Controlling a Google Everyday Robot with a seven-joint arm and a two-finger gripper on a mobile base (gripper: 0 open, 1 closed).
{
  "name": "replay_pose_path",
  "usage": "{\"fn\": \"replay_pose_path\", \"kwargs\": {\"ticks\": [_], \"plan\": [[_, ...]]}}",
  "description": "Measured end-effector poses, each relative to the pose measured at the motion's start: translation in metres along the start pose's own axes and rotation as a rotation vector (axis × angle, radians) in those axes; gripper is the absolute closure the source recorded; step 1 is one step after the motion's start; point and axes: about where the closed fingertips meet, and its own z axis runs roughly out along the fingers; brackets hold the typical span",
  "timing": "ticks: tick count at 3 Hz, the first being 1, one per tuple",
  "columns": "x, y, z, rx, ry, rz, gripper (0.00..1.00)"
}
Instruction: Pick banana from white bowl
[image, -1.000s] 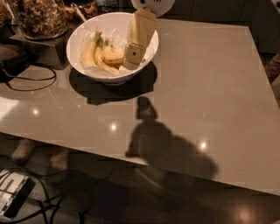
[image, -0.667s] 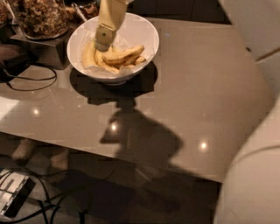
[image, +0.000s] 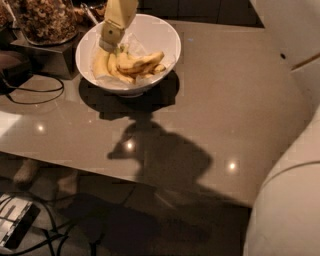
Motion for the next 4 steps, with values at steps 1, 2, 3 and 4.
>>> {"fn": "replay_pose_path", "kwargs": {"ticks": [1, 2, 3, 4], "plan": [[-0.012, -0.011, 0.015, -0.012, -0.002, 0.051, 0.00], [-0.020, -0.024, 0.034, -0.029, 0.014, 0.105, 0.03], [-0.023, -0.036, 0.057, -0.043, 0.045, 0.151, 0.17], [-0.020, -0.045, 0.077, -0.044, 0.080, 0.195, 0.28]]}}
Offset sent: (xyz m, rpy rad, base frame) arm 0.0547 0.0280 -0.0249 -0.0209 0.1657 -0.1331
